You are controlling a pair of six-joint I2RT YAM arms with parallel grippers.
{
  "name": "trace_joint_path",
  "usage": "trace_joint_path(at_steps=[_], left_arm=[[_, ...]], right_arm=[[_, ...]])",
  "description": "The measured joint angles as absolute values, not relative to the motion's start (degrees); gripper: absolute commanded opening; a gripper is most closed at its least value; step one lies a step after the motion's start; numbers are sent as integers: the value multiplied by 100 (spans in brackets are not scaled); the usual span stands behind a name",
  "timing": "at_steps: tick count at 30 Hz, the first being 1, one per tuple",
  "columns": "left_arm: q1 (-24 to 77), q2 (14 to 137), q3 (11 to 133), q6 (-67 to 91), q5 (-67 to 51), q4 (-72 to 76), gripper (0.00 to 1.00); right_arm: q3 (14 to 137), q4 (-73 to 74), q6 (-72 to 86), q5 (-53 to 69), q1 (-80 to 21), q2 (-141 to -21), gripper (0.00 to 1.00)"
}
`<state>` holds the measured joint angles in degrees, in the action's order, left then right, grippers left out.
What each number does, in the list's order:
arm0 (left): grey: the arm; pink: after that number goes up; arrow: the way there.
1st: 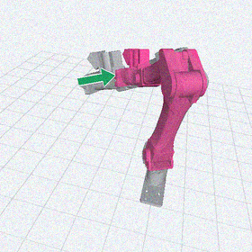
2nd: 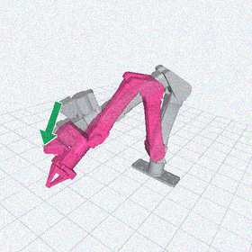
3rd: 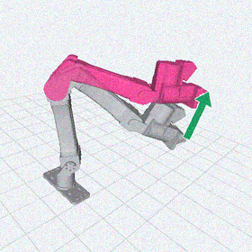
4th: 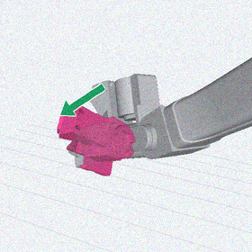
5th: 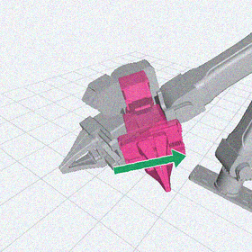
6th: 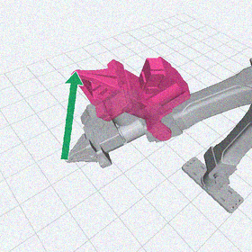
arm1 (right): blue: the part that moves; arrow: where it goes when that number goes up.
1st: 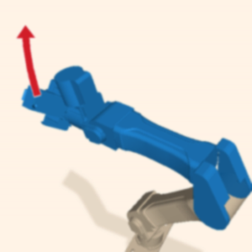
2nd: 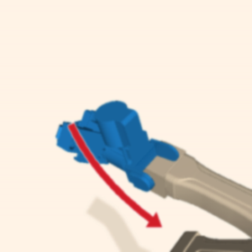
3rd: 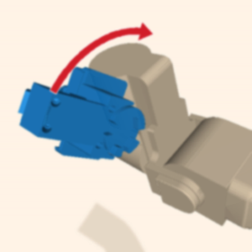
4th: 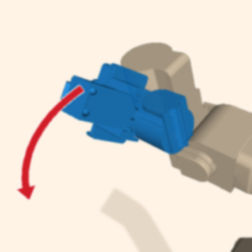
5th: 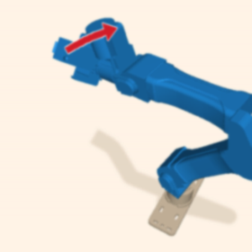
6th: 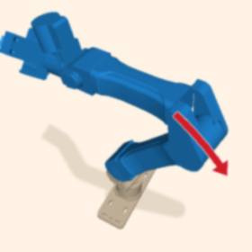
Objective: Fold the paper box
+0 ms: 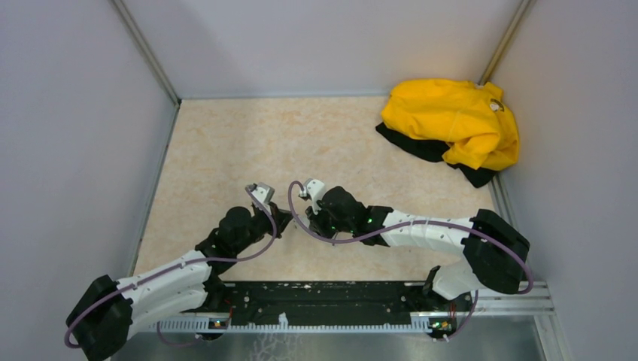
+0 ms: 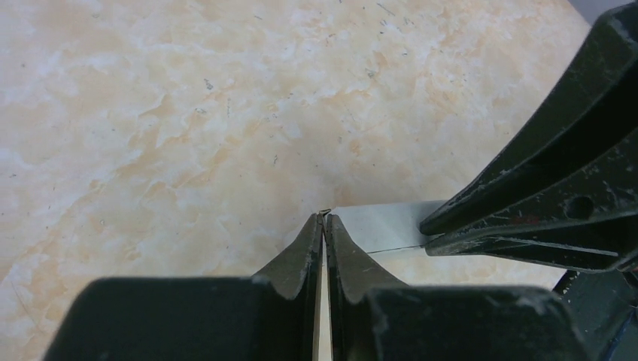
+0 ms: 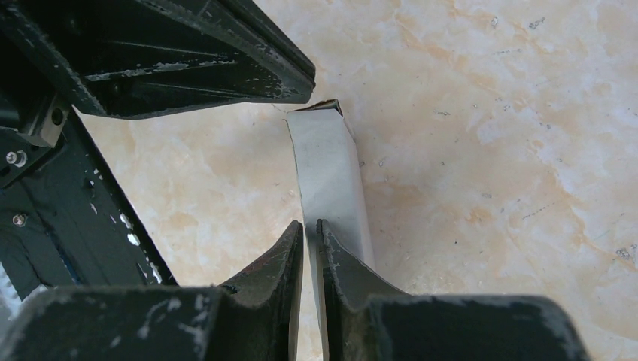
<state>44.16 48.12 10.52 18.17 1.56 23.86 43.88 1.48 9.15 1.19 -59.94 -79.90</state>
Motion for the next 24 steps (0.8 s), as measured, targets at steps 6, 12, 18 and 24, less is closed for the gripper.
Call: trace_joint_path(at_steps=[6,12,18,24], left_arm=[[4477,5168,1214,1813,294,2176,9],[4525,5076,1221,1806,368,2049,9],[4530,4716,1243,1785,388,1835,11],[4530,4462,1472,1660,364,1710,12]], right_arm=[[4386,148,917,119,-5994,-7990,12],[4386,145,917,119,-5994,-7990,12],[4355,104,917,143,-5994,-7985,12],[4355,104,917,161,-5988,-7983,12]])
